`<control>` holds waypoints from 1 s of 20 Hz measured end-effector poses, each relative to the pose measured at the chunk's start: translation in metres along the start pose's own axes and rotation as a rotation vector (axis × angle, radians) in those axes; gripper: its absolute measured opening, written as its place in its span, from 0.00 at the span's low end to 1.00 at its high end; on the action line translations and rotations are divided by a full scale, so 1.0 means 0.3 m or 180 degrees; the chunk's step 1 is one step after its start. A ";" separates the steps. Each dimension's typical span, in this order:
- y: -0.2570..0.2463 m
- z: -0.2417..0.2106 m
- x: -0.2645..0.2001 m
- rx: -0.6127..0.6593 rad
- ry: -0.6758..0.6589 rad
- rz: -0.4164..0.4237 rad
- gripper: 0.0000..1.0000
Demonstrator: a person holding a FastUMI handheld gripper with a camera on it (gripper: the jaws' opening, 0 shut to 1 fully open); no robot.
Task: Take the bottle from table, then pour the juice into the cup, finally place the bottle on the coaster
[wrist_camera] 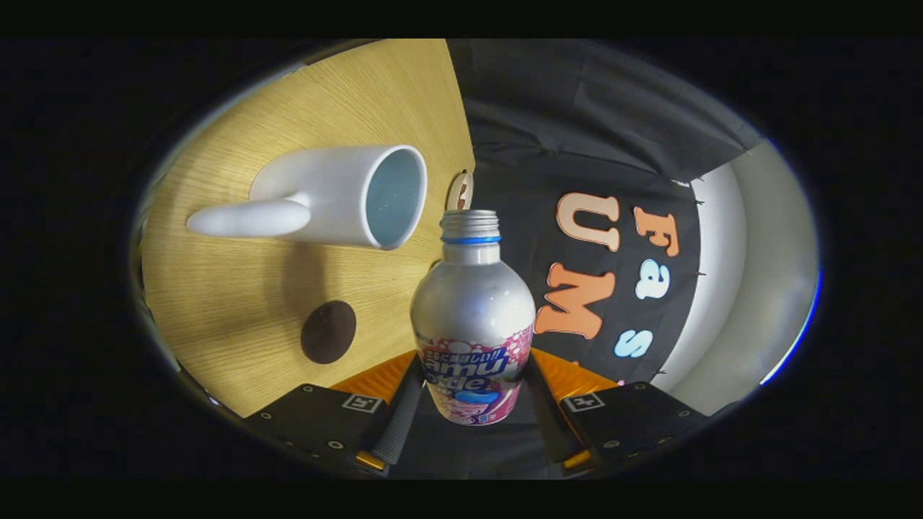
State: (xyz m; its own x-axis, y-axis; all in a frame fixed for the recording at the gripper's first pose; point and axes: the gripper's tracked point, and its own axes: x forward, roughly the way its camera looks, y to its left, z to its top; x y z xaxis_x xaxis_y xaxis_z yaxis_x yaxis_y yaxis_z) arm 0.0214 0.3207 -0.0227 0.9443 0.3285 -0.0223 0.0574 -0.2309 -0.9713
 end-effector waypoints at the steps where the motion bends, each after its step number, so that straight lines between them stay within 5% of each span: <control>1: -0.001 -0.001 -0.001 -0.0010 -0.0005 0.0004 0.76; 20: -0.061 0.007 0.009 -0.0270 -0.0008 -0.0076 0.75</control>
State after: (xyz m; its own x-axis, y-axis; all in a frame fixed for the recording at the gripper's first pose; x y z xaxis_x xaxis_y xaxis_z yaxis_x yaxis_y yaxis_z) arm 0.0223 0.3277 -0.0055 0.9415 0.3370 0.0000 0.1072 -0.2997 -0.9480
